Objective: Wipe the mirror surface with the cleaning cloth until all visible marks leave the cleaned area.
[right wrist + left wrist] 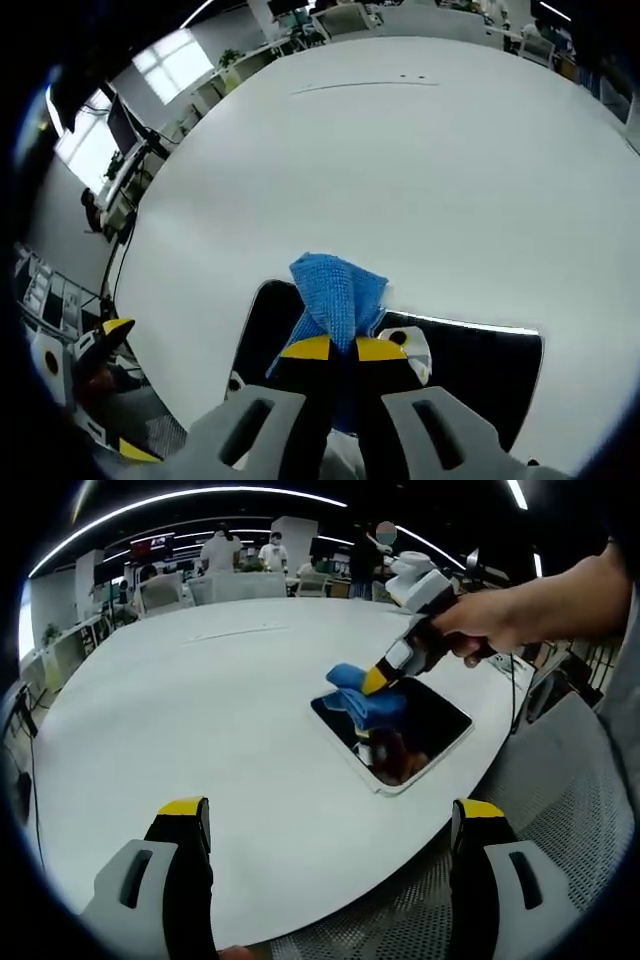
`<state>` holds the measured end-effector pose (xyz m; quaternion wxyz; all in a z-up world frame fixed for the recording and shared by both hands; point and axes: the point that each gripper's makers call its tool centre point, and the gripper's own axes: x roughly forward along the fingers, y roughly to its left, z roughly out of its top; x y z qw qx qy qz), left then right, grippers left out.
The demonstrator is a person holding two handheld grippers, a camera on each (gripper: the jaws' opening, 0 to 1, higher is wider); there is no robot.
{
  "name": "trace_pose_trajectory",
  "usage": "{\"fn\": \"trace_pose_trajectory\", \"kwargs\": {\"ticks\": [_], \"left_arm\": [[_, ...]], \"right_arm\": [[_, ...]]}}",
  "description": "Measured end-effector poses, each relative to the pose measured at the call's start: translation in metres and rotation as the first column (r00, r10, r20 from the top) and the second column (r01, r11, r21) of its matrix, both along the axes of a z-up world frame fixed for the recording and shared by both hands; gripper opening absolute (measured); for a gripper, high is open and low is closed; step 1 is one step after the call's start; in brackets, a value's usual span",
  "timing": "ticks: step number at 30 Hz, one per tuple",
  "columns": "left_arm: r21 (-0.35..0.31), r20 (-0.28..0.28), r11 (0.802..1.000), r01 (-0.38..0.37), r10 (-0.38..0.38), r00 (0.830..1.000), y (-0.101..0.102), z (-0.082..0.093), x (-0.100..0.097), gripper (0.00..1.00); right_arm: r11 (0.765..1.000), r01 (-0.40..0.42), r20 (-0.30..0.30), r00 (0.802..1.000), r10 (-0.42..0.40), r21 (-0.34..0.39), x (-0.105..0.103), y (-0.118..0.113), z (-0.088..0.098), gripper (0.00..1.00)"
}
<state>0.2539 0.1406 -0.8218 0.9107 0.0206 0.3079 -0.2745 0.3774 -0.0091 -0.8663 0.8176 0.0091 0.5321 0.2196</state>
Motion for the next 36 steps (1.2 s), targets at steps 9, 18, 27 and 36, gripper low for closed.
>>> {"fn": "trace_pose_trajectory", "kwargs": {"ticks": [9,18,27,36], "left_arm": [[0.003,0.008,1.000,-0.004,0.004,1.000,0.001,0.001,0.000,0.99],[0.004,0.008,1.000,0.002,-0.002,1.000,0.000,0.001,0.000,0.99],[0.008,0.017,1.000,-0.002,0.002,1.000,0.001,0.001,0.001,0.99],[0.010,0.017,1.000,-0.004,0.004,1.000,0.001,0.001,0.001,0.99]], "right_arm": [[1.000,0.006,0.002,1.000,-0.006,0.006,-0.013,0.000,0.000,0.01],[1.000,0.015,0.001,1.000,-0.015,0.014,-0.029,-0.002,0.000,0.01],[0.999,0.031,-0.010,0.999,-0.031,0.032,-0.046,-0.003,0.000,0.01],[0.999,0.034,-0.008,0.999,-0.034,0.034,-0.061,-0.001,0.000,0.01]]}}
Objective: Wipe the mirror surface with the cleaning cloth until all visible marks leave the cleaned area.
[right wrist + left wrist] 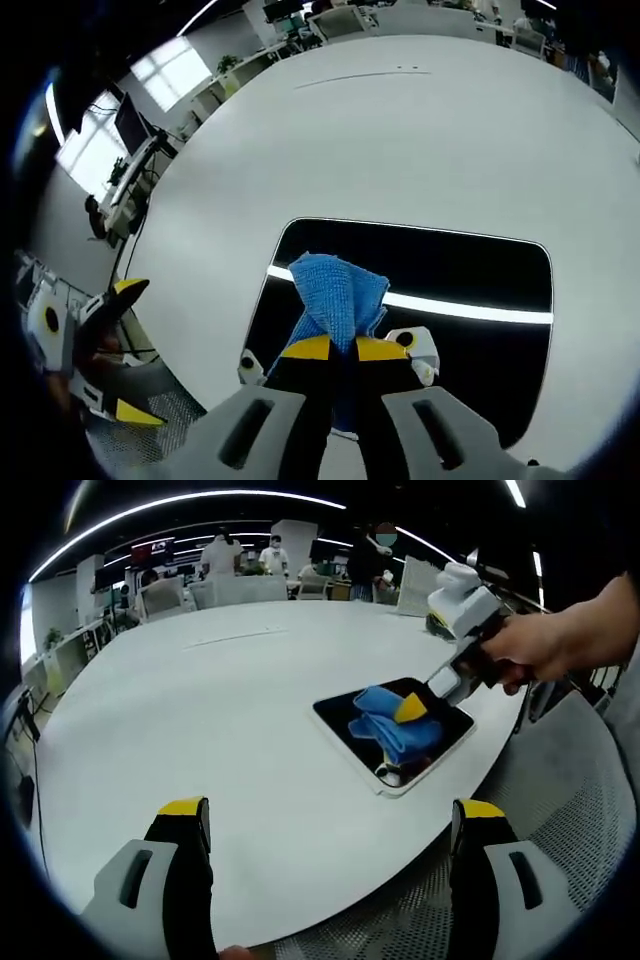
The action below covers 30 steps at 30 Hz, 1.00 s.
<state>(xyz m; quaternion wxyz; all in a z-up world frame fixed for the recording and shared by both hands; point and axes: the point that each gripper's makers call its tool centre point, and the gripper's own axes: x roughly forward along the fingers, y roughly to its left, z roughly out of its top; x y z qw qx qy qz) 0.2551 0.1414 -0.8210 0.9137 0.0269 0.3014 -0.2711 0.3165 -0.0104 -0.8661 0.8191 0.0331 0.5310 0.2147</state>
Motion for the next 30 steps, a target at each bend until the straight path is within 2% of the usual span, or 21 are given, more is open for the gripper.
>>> {"fn": "trace_pose_trajectory", "kwargs": {"ticks": [23,30], "left_arm": [[-0.005,0.015,1.000,-0.003,0.003,1.000,0.001,0.002,0.001,0.99],[-0.006,0.015,1.000,-0.001,0.001,1.000,0.001,0.003,0.000,0.99]], "right_arm": [[1.000,0.007,-0.020,1.000,-0.007,0.015,-0.030,0.000,0.000,0.01],[1.000,0.003,-0.043,0.999,-0.002,0.016,-0.045,0.001,0.000,0.01]]}}
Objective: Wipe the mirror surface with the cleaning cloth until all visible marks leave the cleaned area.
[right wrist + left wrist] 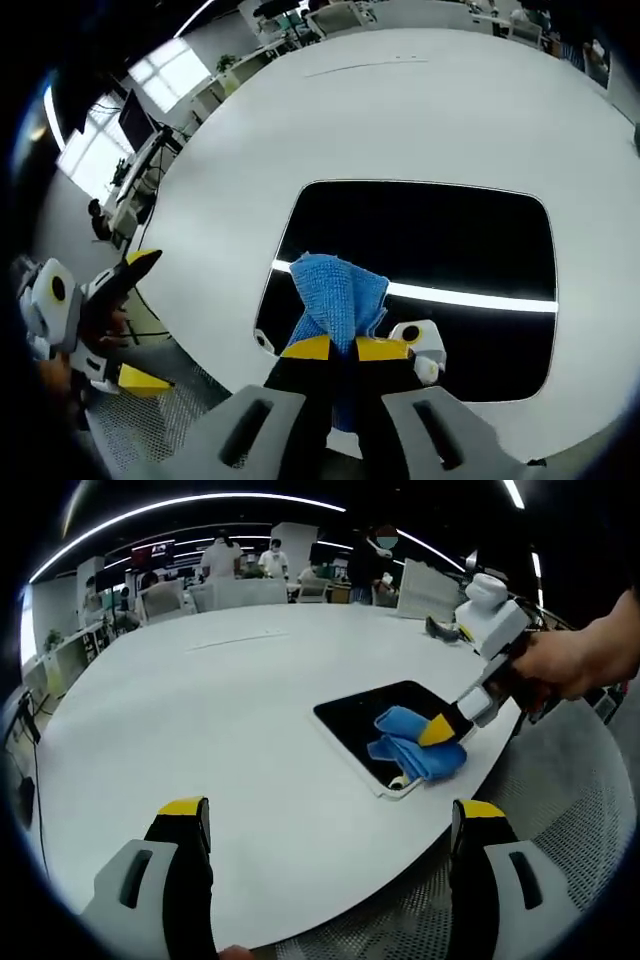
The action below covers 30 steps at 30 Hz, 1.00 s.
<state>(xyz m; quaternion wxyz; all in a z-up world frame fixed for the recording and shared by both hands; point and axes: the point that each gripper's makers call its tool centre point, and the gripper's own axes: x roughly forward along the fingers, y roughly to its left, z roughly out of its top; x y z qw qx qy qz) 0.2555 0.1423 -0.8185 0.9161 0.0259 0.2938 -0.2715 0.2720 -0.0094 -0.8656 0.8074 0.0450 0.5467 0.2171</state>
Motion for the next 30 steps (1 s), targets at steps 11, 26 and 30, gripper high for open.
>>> {"fn": "trace_pose_trajectory", "kwargs": {"ticks": [11,26,30], "left_arm": [[-0.003,0.006,1.000,-0.006,0.006,1.000,0.000,0.001,0.001,0.99],[0.000,0.008,1.000,-0.008,0.008,1.000,0.001,0.001,0.001,0.99],[0.001,0.008,1.000,-0.010,0.010,1.000,0.002,0.001,0.002,0.99]], "right_arm": [[1.000,-0.012,-0.002,1.000,0.012,0.000,-0.009,0.002,-0.001,0.01],[1.000,-0.005,-0.007,1.000,0.006,0.008,-0.008,-0.009,0.000,0.01],[1.000,-0.003,-0.008,1.000,0.003,0.011,-0.008,-0.010,0.000,0.01]]}}
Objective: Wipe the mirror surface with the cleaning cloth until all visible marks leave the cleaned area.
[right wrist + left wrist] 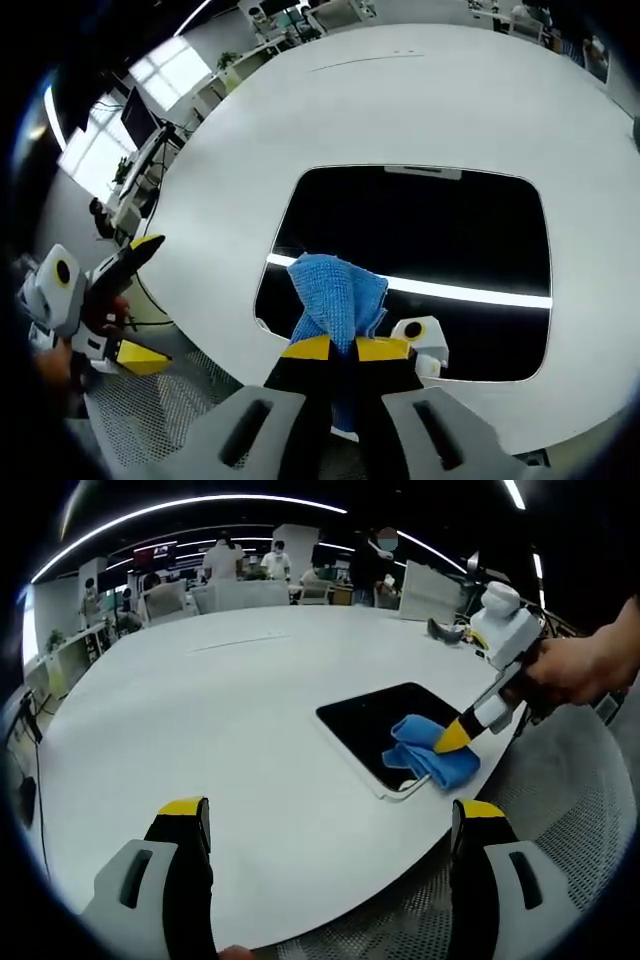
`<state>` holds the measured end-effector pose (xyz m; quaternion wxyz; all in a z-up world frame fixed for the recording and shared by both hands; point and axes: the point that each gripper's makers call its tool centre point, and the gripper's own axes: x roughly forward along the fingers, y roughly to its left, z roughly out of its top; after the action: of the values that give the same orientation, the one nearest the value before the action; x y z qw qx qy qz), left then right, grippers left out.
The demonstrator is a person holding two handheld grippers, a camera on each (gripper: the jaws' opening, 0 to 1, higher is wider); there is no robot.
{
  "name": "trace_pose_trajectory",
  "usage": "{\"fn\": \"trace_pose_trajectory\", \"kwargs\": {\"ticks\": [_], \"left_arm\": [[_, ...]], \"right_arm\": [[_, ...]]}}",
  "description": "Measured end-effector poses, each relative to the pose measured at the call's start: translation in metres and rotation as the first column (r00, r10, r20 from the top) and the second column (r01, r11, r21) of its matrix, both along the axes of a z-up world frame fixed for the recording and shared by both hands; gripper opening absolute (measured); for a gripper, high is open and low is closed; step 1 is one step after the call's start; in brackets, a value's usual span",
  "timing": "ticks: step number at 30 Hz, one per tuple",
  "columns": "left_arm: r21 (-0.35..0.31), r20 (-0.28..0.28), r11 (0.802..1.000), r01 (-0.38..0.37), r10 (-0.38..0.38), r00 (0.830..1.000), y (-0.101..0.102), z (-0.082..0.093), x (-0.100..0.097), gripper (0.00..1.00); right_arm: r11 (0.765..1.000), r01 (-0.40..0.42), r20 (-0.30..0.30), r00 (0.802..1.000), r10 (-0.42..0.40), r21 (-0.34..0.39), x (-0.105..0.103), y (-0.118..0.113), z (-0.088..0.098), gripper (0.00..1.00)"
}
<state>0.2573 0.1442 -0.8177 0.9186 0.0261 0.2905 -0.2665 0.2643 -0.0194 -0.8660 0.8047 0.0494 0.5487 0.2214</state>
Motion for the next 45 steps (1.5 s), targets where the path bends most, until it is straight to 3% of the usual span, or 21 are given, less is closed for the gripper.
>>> {"fn": "trace_pose_trajectory", "kwargs": {"ticks": [33,45], "left_arm": [[0.005,-0.003,1.000,0.000,0.000,1.000,0.000,-0.001,-0.001,0.99],[0.008,-0.008,1.000,-0.003,0.003,1.000,0.000,-0.001,-0.001,0.99]], "right_arm": [[0.999,0.030,-0.008,1.000,-0.031,-0.024,0.003,-0.043,0.000,0.01],[0.999,0.026,-0.008,1.000,-0.026,-0.022,0.005,-0.041,-0.001,0.01]]}}
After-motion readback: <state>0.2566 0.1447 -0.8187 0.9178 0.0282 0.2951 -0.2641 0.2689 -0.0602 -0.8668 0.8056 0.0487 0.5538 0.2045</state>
